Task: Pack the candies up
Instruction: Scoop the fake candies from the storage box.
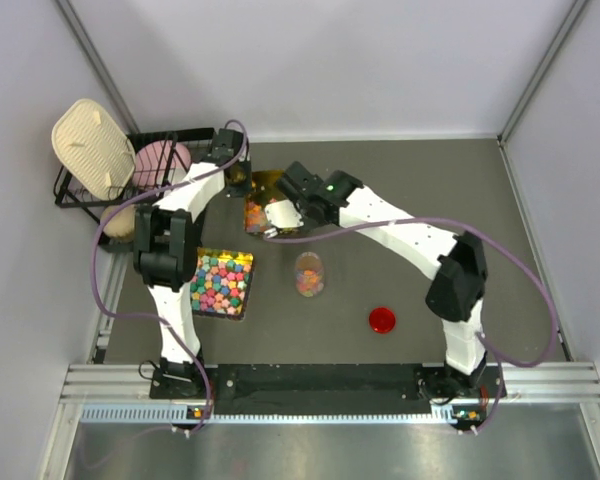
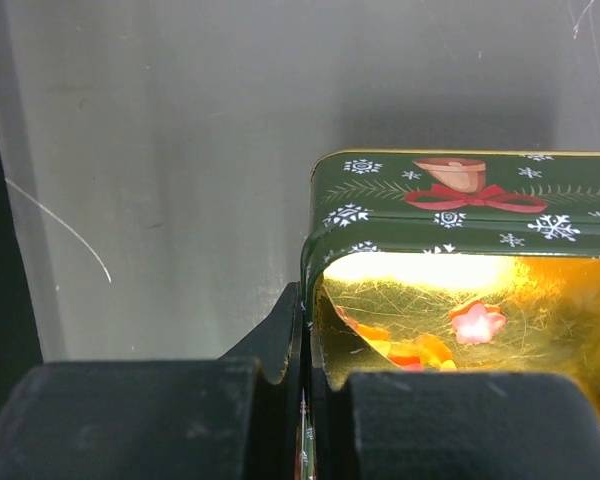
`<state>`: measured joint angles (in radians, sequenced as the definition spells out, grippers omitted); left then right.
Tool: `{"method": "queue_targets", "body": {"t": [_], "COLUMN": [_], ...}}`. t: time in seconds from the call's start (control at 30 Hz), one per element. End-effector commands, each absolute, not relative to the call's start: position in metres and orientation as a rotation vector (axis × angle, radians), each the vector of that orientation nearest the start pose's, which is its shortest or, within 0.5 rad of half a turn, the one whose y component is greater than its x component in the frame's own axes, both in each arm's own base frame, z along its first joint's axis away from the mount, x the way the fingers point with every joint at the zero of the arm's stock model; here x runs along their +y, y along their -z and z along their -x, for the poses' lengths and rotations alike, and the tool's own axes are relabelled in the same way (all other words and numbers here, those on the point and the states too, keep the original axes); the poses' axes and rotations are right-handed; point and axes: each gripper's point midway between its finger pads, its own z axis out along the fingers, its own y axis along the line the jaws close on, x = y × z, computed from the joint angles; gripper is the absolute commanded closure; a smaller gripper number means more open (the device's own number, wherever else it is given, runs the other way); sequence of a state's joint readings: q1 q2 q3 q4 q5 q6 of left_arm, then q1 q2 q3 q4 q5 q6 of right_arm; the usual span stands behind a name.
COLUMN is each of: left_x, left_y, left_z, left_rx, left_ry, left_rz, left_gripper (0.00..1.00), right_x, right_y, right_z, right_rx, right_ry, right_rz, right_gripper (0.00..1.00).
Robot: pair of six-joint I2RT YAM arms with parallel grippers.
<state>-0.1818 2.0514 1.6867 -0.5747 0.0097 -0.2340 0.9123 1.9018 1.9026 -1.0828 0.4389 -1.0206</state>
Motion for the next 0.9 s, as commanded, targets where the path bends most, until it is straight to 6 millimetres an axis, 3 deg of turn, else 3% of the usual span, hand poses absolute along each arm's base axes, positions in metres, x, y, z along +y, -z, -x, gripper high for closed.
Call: {"method": "queue_targets", "body": {"t": [0.0, 0.03, 0.43, 0.87], "left_x": [-0.11, -0.111, -0.117, -0.125], "left_y": [-0.149, -0.15, -0.156, -0.157], "left_z": [-0.505, -0.506, -0.507, -0.504], "left_rx": [2.372, 2.368, 2.344, 2.353], "left_ry": [0.115, 0.104, 0.058, 0.107], "left_rz": [0.048, 0.044, 0.046, 0.029], "left_gripper": [1.0, 1.0, 1.0, 1.0], "right_x": [0.298, 0.301, 0.317, 0.354], "right_y": [-0.24, -0.23, -0.187, -0.147], "right_z": [-0.375, -0.38, -0.409, -0.414], "right_rx": [1.534, 1.539, 1.474, 1.476], "right_ry": [0.729, 0.75, 0.896, 0.702], "right_rz": [2.008, 2.031, 2.184, 2.221], "right_gripper": [1.0, 1.0, 1.0, 1.0]}}
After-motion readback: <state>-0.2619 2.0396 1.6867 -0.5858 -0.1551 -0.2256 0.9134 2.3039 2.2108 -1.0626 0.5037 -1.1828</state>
